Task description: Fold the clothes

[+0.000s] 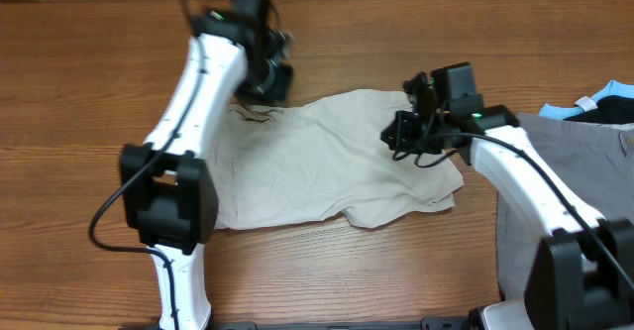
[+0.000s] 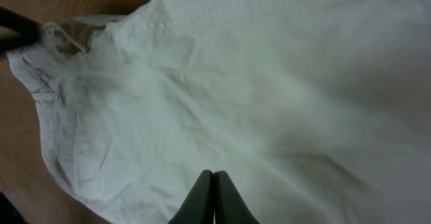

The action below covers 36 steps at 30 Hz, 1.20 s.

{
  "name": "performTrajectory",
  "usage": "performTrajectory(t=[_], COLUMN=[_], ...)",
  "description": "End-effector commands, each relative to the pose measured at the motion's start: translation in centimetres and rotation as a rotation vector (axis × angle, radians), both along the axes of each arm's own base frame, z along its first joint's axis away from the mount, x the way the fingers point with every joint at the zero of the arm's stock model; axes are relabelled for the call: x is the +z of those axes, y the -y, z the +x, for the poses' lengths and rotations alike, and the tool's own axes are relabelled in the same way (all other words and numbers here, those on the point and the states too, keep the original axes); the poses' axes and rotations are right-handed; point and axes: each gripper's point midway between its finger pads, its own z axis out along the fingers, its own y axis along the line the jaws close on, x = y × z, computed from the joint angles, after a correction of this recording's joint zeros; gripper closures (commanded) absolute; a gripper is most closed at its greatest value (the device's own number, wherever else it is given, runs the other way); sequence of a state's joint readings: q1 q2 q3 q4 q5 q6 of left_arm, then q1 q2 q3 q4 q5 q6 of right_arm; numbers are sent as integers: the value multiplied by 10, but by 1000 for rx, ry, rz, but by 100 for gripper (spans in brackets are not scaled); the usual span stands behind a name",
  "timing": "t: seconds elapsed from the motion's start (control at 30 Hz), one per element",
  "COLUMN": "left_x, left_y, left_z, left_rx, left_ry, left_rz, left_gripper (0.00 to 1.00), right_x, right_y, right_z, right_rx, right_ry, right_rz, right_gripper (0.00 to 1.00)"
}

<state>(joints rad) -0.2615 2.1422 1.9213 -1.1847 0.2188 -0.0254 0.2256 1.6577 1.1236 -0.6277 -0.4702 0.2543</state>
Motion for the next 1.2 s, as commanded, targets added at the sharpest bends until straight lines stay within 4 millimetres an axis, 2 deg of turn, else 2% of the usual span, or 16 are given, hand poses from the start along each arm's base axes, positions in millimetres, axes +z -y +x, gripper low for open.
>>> performTrajectory(t=[0.0, 0.07, 0.17, 0.27, 0.33, 0.4, 0.53, 0.63, 0.77, 0.9, 1.0, 1.07, 1.17], left_x=[-42, -64, -82, -91, -95, -96, -94, -94, -88, -58, -13, 22, 69], left_y=[-8, -14, -31, -48, -66, -81, -111, -131, -152, -154, -148, -142, -127], left_z=[-18, -26, -26, -18, -12, -6, 4, 7, 12, 31, 51, 59, 58], left_rx=[29, 34, 59, 87, 109, 118, 145, 178, 191, 215, 218, 216, 230], left_ry=[-64, -80, -70, -37, -8, 16, 46, 48, 54, 94, 156, 195, 213], left_rz=[58, 82, 127, 157, 211, 254, 307, 311, 317, 254, 212, 177, 85], left_gripper=[95, 95, 92, 89, 87, 85, 83, 82, 83, 82, 76, 72, 67], right_x=[-29, -44, -66, -95, -114, -121, -131, -135, -133, -116, -94, -71, -36], right_y=[-11, -15, -16, -10, 2, 15, 68, 98, 117, 120, 119, 114, 94], right_z=[-3, -1, -2, -4, -5, -4, -11, -26, -37, -38, -35, -33, -32], right_rx=[29, 28, 18, -2, -86, -180, -418, -480, -473, -408, -372, -336, -212], right_ry=[-65, -102, -153, -207, -278, -335, -450, -519, -552, -502, -437, -368, -252], right_rz=[21, 38, 33, -15, -50, -48, -157, -230, -262, -270, -267, -253, -185], right_gripper=[96, 96, 96, 96, 96, 96, 96, 96, 96, 96, 96, 96, 93])
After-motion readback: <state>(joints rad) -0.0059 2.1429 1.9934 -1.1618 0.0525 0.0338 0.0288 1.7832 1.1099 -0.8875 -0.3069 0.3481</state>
